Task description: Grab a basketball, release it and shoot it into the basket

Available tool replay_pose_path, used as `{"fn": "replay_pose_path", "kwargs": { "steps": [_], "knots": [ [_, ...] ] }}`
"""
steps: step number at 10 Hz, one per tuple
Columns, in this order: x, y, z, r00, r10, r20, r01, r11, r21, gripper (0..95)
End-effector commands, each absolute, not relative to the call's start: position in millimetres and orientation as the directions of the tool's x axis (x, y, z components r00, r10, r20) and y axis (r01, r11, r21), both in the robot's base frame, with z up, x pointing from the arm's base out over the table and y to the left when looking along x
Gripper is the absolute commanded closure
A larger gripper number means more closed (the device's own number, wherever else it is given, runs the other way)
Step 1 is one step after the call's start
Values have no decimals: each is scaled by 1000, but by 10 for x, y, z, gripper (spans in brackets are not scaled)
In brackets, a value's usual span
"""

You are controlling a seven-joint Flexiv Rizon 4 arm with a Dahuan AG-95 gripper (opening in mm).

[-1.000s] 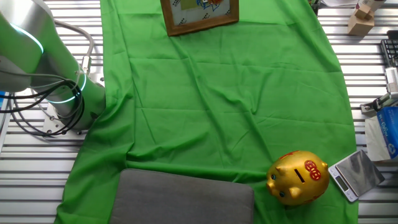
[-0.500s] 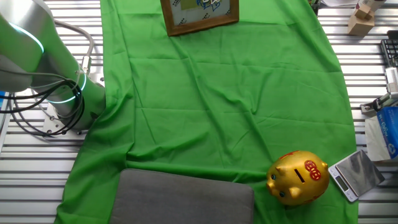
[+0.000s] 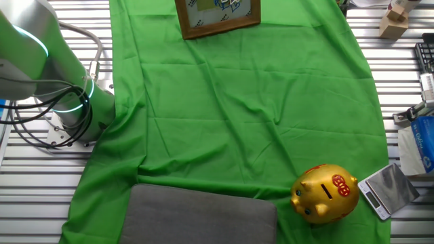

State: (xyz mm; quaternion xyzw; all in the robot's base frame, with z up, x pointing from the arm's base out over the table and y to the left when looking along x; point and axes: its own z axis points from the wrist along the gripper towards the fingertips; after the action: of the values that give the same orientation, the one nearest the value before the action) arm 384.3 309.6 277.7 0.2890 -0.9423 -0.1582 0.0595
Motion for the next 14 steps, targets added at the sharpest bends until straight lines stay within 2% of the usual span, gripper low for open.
{"fn": "replay_pose_path", "kwargs": {
  "steps": [1, 4, 8, 14],
  "knots": [
    [3870, 3072, 2701, -811, -586, 7, -554, 771, 315, 950],
    [3899, 3043, 2600, -802, -597, 5, -568, 766, 301, 950],
    [3900, 3043, 2601, -780, -626, -15, -601, 742, 298, 190],
    [3894, 3049, 2620, -769, -639, -19, -615, 731, 294, 190]
  ]
}}
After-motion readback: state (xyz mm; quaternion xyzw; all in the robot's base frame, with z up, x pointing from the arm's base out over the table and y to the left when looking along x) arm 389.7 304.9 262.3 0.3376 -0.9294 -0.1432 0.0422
